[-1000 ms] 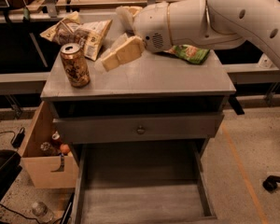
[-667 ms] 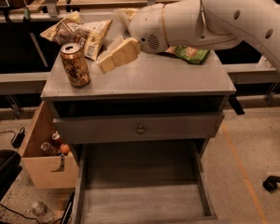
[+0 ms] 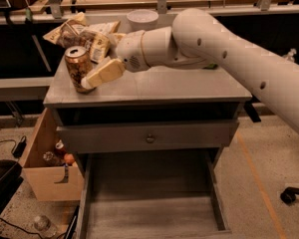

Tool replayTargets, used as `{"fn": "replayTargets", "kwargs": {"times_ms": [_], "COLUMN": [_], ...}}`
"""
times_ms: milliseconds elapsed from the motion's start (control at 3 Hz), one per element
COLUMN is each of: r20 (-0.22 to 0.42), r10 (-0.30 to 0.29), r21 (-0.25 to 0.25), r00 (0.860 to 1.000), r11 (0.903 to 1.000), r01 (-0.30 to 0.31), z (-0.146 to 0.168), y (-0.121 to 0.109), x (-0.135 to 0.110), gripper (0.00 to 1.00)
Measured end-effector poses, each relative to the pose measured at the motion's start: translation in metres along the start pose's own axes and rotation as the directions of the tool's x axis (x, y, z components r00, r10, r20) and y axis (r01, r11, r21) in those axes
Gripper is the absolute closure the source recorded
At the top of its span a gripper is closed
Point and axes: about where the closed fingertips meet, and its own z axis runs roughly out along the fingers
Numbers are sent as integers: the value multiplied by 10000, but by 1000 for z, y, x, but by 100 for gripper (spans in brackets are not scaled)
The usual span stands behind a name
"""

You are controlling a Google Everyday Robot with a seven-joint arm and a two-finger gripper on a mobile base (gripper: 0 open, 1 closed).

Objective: Place orange can into middle drawer

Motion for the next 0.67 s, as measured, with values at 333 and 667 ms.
{"fn": "replayTargets", "kwargs": {"times_ms": [333, 667], "r20": [415, 862], "r10": [99, 137], "r21": [6, -39], "r00": [9991, 9962], "r11": [10000, 9999], "r01": [-100, -134], "z": [29, 49], "y": [-15, -20], "x": [9, 11], "gripper": [0, 0]}}
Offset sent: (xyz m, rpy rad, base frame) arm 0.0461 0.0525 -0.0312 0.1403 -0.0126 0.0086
